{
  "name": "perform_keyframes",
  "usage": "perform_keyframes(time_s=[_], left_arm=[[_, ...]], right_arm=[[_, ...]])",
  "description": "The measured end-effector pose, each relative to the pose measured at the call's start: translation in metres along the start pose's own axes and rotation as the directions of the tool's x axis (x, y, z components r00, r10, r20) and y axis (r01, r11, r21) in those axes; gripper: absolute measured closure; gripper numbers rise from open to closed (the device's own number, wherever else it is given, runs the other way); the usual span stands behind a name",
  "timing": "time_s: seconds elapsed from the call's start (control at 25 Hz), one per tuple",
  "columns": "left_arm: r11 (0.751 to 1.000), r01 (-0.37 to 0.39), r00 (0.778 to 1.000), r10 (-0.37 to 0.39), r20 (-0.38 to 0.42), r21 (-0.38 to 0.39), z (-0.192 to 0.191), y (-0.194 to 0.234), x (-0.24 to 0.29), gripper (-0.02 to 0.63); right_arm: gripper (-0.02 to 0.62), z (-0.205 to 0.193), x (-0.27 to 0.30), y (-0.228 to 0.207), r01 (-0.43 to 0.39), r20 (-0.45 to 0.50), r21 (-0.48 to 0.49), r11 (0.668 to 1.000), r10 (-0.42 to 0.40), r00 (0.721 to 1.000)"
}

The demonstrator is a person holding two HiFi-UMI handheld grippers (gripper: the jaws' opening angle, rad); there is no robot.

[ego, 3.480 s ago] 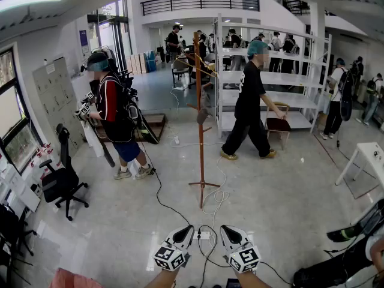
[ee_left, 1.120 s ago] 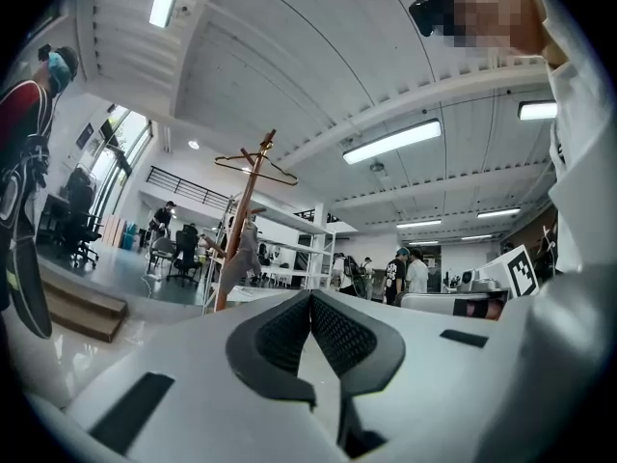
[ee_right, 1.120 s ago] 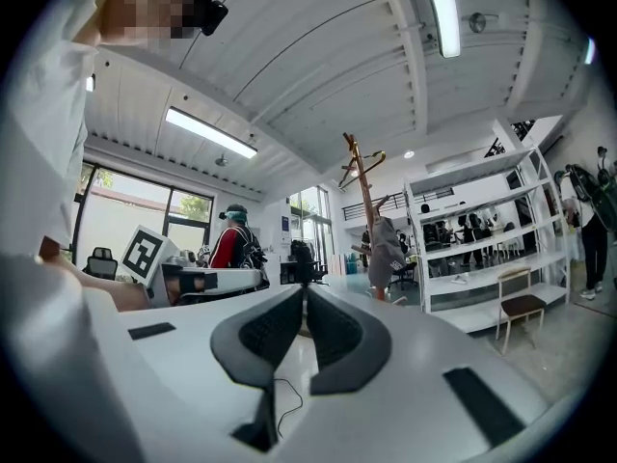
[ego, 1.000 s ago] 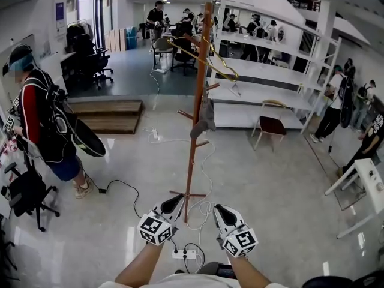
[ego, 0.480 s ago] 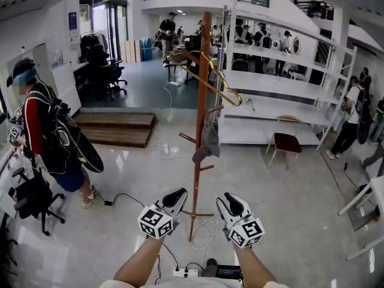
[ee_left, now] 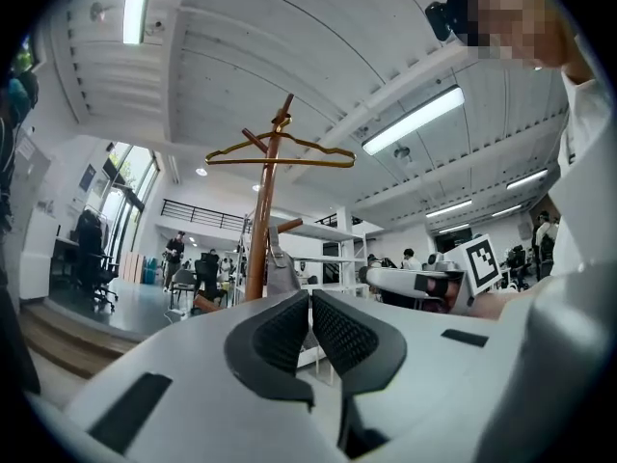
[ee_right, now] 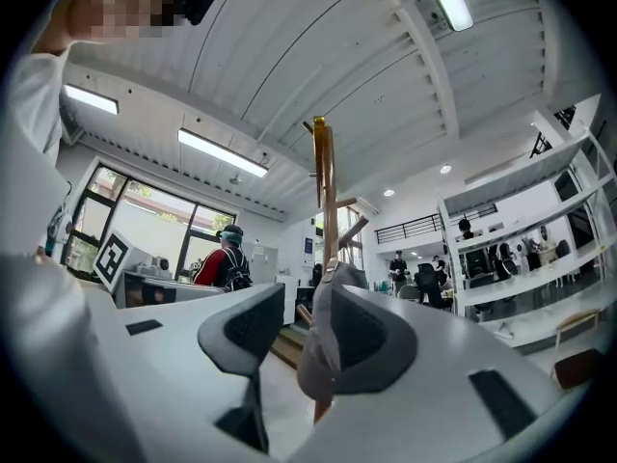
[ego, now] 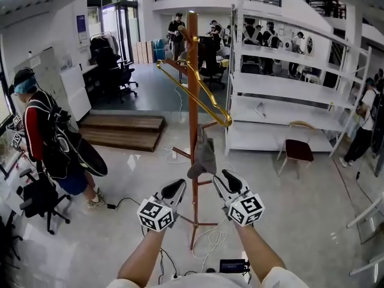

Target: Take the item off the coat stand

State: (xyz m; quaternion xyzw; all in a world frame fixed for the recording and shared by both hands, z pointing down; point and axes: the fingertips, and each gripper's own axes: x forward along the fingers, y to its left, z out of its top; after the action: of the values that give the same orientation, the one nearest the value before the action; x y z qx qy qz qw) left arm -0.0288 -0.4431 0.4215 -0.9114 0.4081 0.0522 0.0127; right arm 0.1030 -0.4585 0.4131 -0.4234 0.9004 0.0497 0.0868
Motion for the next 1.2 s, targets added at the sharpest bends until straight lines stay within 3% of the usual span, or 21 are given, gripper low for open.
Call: perform_keyframes(time_s=[0.32,0.76,0.84,0.96,1.2], left_arm=[[0.999,-0.029,1.000,0.029,0.012,0.038,0.009,0.014,0.021,0.580],[0.997,-0.053,0.999,0.053,0.004,0.062,0.008,0.025,0.033,0.580],[0.997,-0.053,0.999,0.053,0.004,0.062,0.008,0.027,0.035,0.580],[0.997,-0.050,0.999,0.049,0.006,0.060,0.006,0.027,0.037,0.580],[0.998,-0.040,0.999,0.040,-0.001,0.054,0.000,0.030,0.041,0.580]], right_arm=[[0.416,-0.034,0.076,-0.059,-0.076,-0.125,0.023,0.997,0.078,0.989],[0.417,-0.069,0.119,-0.078,-0.135,-0.233,0.099,0.986,0.155,0.960],[0.438,-0.072,0.121,-0.078,-0.150,-0.243,0.105,0.983,0.171,0.955],[0.522,-0.070,0.120,-0.079,-0.163,-0.242,0.076,0.984,0.177,0.954],[0.548,-0.058,0.112,-0.084,-0.163,-0.189,0.048,0.985,0.169,0.967]])
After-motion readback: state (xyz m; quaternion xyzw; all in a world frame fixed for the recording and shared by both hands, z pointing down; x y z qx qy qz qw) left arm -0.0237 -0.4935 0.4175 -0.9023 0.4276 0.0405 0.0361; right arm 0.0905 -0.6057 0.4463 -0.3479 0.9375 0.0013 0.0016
